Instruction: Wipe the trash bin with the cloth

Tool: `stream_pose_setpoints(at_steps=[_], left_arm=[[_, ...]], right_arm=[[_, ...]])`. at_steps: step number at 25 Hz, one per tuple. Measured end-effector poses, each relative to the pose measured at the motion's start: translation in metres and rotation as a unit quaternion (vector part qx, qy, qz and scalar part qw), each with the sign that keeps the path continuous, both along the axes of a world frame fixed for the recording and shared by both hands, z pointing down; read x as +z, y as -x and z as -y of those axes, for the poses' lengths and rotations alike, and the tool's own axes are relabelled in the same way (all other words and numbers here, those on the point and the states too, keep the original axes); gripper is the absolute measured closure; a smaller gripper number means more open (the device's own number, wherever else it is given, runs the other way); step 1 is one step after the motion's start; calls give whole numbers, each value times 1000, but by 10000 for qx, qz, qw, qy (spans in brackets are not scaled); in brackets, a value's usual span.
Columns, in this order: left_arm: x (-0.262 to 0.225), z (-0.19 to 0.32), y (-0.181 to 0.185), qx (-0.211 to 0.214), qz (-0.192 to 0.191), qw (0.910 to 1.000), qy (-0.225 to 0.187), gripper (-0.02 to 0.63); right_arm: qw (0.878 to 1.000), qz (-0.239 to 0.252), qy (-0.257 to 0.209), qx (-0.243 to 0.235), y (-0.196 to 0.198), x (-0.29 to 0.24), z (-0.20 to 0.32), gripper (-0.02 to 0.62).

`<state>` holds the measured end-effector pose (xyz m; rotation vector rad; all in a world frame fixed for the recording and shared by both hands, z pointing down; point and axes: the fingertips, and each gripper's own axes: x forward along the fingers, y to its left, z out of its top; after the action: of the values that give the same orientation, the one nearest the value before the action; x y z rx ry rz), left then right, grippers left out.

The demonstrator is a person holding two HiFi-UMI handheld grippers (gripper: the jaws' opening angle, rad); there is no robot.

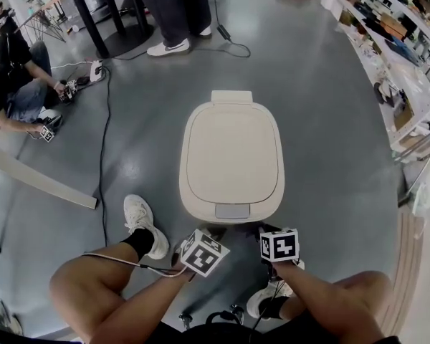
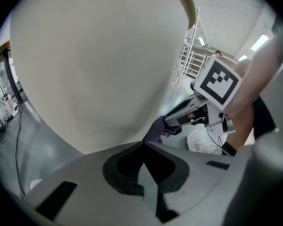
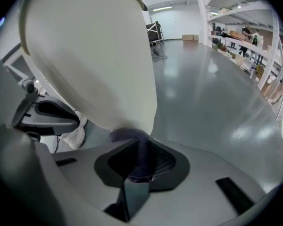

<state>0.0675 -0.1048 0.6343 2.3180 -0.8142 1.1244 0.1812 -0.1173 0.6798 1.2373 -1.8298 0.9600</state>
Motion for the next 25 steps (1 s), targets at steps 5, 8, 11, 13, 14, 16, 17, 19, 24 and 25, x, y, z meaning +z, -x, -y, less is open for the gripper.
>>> stream_pose_setpoints(at_steps=[5,8,11,13,14,16,17,19,24,25], left_arm=[[-15,-7,-18,63,-211,9993,-317,609],[-37,-13,-36,149,-464,9968,-630,609],[-63,-14,-54,5,-717,9949,-715,609],[-80,-14,-64,-26,-764,9930,-903,609],[-90,-13,-68,-38,-801,9911,-1062,609],[-112,-11,-76,-57,-896,9859,-1414,609],[-124,-10,-82,-66,-934,9832,-1568,609],[-147,-7,-92,-158,-957,9780,-1848,609],[-180,-14,-100,-596,-853,9734,-2040,609],[-182,-15,-98,-770,-871,9737,-1959,609]], right_arm=[[9832,-645,-1135,-1272,3,-31,3,529],[9733,-707,-1650,-1431,-3,-55,3,529],[9664,-623,-2151,-1261,-13,-83,9,529],[9623,-566,-2421,-1103,-20,-102,12,529],[9595,-547,-2555,-1051,-23,-112,14,529],[9499,-526,-2902,-1030,-28,-135,17,529],[9427,-523,-3119,-1064,-30,-148,18,529],[9266,-504,-3540,-1165,-35,-172,20,529],[9044,-30,-4126,-1086,-34,-218,24,529],[9013,84,-4199,-1060,-32,-224,24,528]])
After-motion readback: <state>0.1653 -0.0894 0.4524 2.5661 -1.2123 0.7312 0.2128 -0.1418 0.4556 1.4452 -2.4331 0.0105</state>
